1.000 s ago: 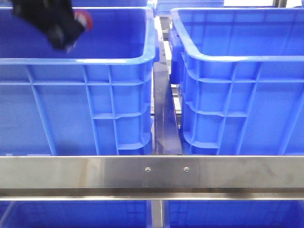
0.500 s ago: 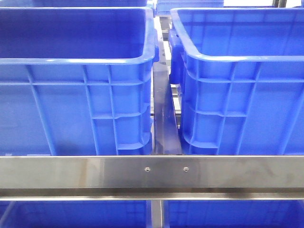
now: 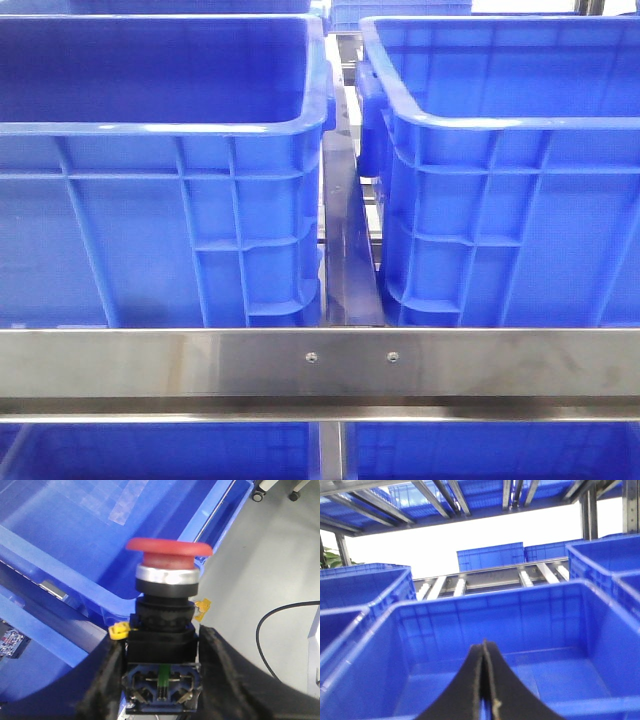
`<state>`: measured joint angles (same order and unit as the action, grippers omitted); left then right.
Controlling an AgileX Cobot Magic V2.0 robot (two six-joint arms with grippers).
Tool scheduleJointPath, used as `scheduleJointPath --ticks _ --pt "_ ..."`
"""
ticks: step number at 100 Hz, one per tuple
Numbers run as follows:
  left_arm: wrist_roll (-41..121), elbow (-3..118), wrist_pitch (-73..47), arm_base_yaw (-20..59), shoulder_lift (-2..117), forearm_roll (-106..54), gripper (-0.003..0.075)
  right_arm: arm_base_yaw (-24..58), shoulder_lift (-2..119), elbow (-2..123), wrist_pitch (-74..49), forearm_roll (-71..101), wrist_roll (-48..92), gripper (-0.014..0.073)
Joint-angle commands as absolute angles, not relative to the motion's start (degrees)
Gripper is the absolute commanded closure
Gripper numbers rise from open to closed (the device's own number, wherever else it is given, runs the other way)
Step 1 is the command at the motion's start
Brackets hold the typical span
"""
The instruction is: Pick red and yellow buttons and place in box
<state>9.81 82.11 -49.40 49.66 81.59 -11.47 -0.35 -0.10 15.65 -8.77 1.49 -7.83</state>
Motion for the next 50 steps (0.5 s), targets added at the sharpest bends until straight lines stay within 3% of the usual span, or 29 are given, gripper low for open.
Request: scheduleJointPath --ticks 1,28,50 --pt "9.79 83.9 -45.63 50.07 79.38 -12.23 0.0739 -0.3 3.61 23.8 -13.48 1.61 -8.01 0.0662" --pt "9.79 83.9 -45.63 50.07 79.38 -12.23 0.0739 -0.3 19.64 43.33 -33.9 3.82 -8.01 0.0662" --pt "9.79 83.9 -45.63 50.07 79.38 -12.23 0.0739 -0.3 27.58 47.06 -39.35 11.19 -8.01 0.0662"
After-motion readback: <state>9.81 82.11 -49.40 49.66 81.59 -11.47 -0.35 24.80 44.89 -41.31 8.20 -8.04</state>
